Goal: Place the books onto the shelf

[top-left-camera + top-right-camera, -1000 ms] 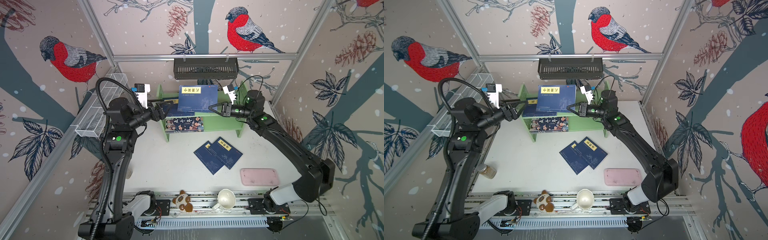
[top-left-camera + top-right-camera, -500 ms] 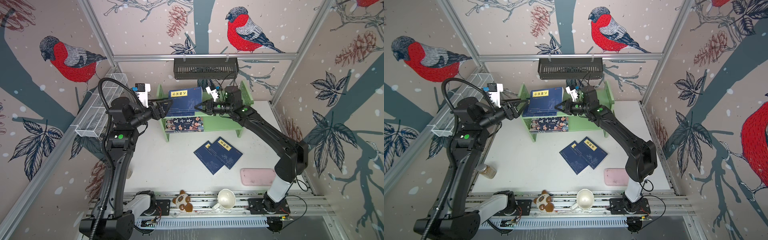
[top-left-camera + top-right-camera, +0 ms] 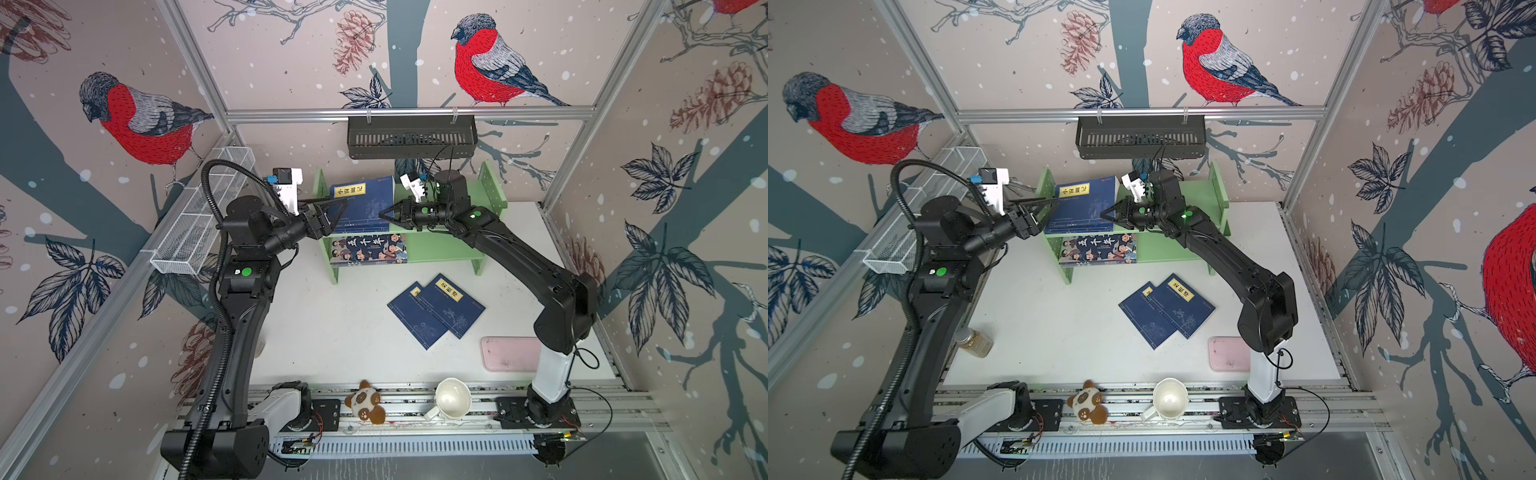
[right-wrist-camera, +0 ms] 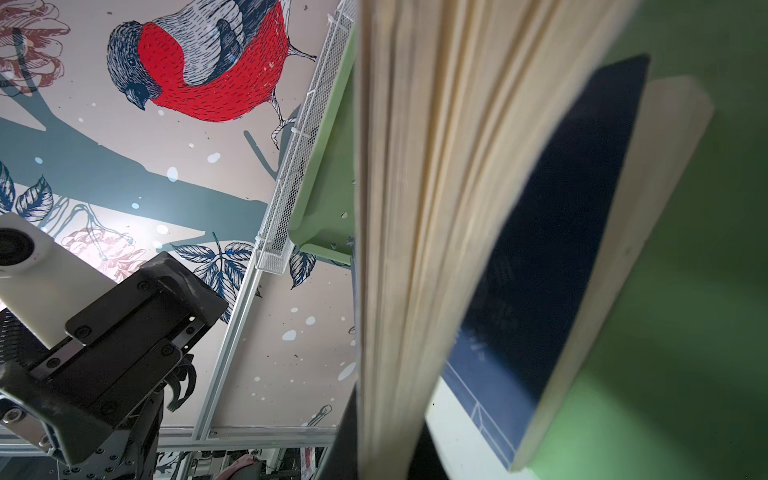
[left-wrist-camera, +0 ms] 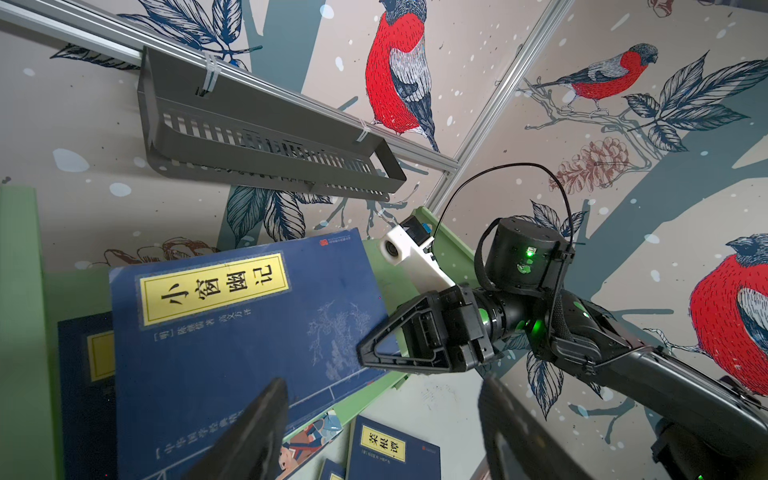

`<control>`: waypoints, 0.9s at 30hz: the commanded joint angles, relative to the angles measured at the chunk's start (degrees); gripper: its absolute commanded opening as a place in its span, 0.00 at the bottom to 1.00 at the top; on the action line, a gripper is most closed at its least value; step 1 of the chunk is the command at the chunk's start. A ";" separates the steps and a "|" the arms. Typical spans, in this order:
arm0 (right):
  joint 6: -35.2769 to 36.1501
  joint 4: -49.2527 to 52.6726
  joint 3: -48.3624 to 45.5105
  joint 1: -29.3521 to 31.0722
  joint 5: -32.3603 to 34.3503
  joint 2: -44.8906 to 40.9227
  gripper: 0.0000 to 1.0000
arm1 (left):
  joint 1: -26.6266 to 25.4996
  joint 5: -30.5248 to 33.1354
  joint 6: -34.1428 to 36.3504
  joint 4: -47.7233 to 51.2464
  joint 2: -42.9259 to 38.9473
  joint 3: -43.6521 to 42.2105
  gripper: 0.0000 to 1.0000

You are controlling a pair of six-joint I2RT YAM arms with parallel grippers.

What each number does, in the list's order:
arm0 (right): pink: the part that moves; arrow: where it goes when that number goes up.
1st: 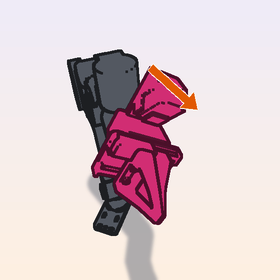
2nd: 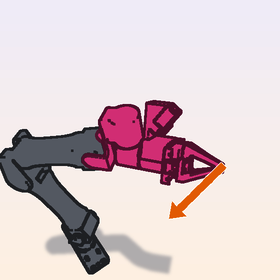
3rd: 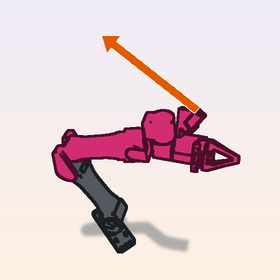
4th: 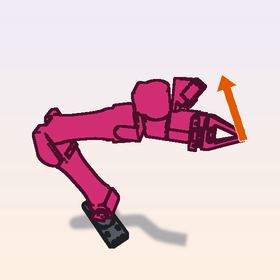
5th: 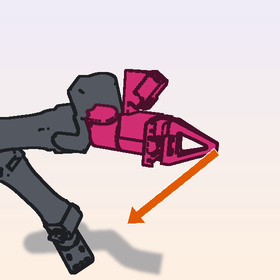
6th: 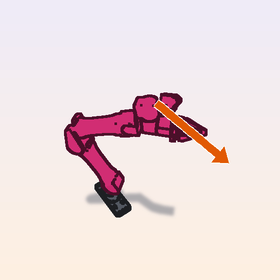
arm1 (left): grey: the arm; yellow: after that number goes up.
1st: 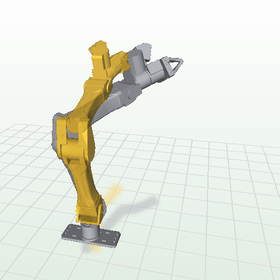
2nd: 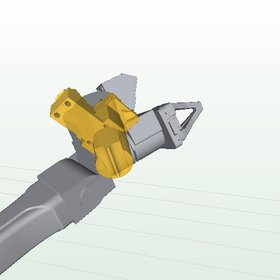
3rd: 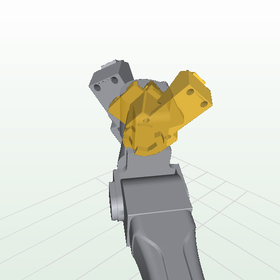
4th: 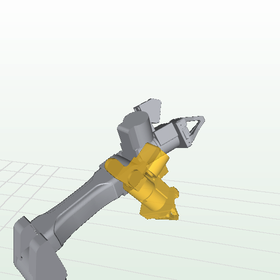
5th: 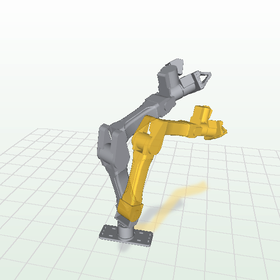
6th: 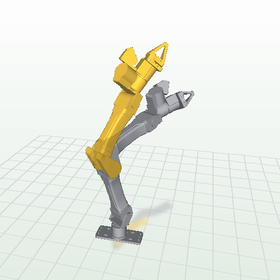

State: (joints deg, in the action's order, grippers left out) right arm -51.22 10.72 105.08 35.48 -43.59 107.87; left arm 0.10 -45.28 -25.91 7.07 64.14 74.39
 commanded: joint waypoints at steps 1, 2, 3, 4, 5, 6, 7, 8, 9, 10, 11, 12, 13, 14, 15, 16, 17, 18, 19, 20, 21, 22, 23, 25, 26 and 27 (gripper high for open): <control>0.22 -0.36 0.92 -0.06 -0.15 0.30 0.03 | 0.01 -1.48 -1.06 -3.34 0.04 -0.37 0.72; 0.42 -0.26 0.92 -0.06 -0.24 0.40 0.05 | 0.02 -1.56 -1.04 -3.16 -0.07 -0.62 0.72; 0.53 -0.05 0.91 -0.07 -0.27 0.49 0.07 | 0.03 -1.73 -1.07 -2.94 -0.15 -0.85 0.72; 0.62 0.15 1.00 -0.11 -0.43 0.65 0.07 | 0.03 -1.89 -0.98 -2.79 -0.24 -0.99 0.72; 0.71 0.39 1.16 -0.20 -0.36 0.75 0.07 | -0.01 -2.05 -0.87 -2.66 -0.29 -1.01 0.72; 0.70 0.66 1.26 -0.15 -0.40 0.92 0.07 | 0.04 -2.07 -0.76 -2.51 -0.30 -1.04 0.72; 0.84 0.91 1.48 -0.15 -0.29 1.06 0.09 | -0.01 -2.09 -0.66 -2.30 -0.39 -0.90 0.72; 1.07 1.33 1.85 -0.15 -0.21 1.26 0.13 | 0.03 -2.18 -0.53 -2.11 -0.41 -0.83 0.72; 1.44 2.01 2.28 -0.09 -0.03 1.45 0.15 | 0.04 -2.18 -0.52 -2.06 -0.37 -0.82 0.72; 1.85 2.64 2.73 -0.06 0.10 1.63 0.17 | 0.02 -2.18 -0.54 -1.90 -0.37 -0.82 0.72; 2.12 3.17 3.07 -0.06 0.30 1.80 0.21 | 0.07 -2.24 -0.53 -1.81 -0.37 -0.85 0.72; 2.41 3.69 3.32 -0.06 0.49 1.89 0.26 | 0.03 -2.35 -0.62 -1.80 -0.35 -0.98 0.72; 2.87 4.44 3.66 -0.02 0.80 1.99 0.33 | 0.03 -2.36 -0.57 -1.75 -0.33 -1.00 0.72; 3.62 5.52 4.26 0.02 1.20 2.15 0.38 | 0.08 -2.36 -0.55 -1.63 -0.31 -1.07 0.72; 4.35 6.68 4.87 0.02 1.67 2.38 0.39 | 0.05 -2.36 -0.58 -1.49 -0.29 -1.00 0.72; 5.15 7.75 5.29 0.07 2.09 2.47 0.42 | 0.02 -2.23 -0.67 -1.45 -0.28 -1.00 0.72; 5.79 8.56 5.63 0.06 2.57 2.52 0.45 | 0.06 -2.09 -0.74 -1.38 -0.39 -0.84 0.72; 6.26 9.35 5.88 0.11 3.00 2.52 0.47 | 0.04 -2.09 -0.78 -1.29 -0.33 -0.84 0.72; 6.92 10.17 6.14 0.11 3.52 2.45 0.50 | 0.03 -2.14 -0.85 -1.28 -0.32 -0.71 0.72; 7.45 10.98 6.23 0.11 4.28 2.43 0.52 | 0.02 -2.21 -0.81 -1.18 -0.32 -0.69 0.72; 7.83 11.60 6.31 0.11 4.80 2.32 0.53 | 0.00 -2.33 -0.77 -1.12 -0.33 -0.63 0.72; 8.18 12.17 6.37 0.15 5.30 2.21 0.54 | 0.02 -2.36 -0.72 -0.86 -0.29 -0.51 0.72; 8.54 12.64 6.36 0.20 5.82 2.04 0.55 | 0.06 -2.36 -0.45 -0.64 -0.23 -0.42 0.72; 9.08 13.36 6.42 0.20 6.81 1.73 0.56 | 0.00 -2.36 -0.04 -0.09 -0.30 -0.39 0.72; 9.36 13.83 6.42 0.20 7.57 1.44 0.57 | -0.01 -2.27 0.12 0.12 -0.33 -0.36 0.72; 9.70 14.32 6.52 0.20 8.22 1.31 0.57 | 0.00 -2.27 0.26 0.37 -0.33 -0.34 0.72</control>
State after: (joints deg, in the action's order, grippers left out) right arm -43.66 23.14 111.00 35.59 -38.48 110.08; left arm 0.10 -46.74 -26.63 7.18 63.96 73.52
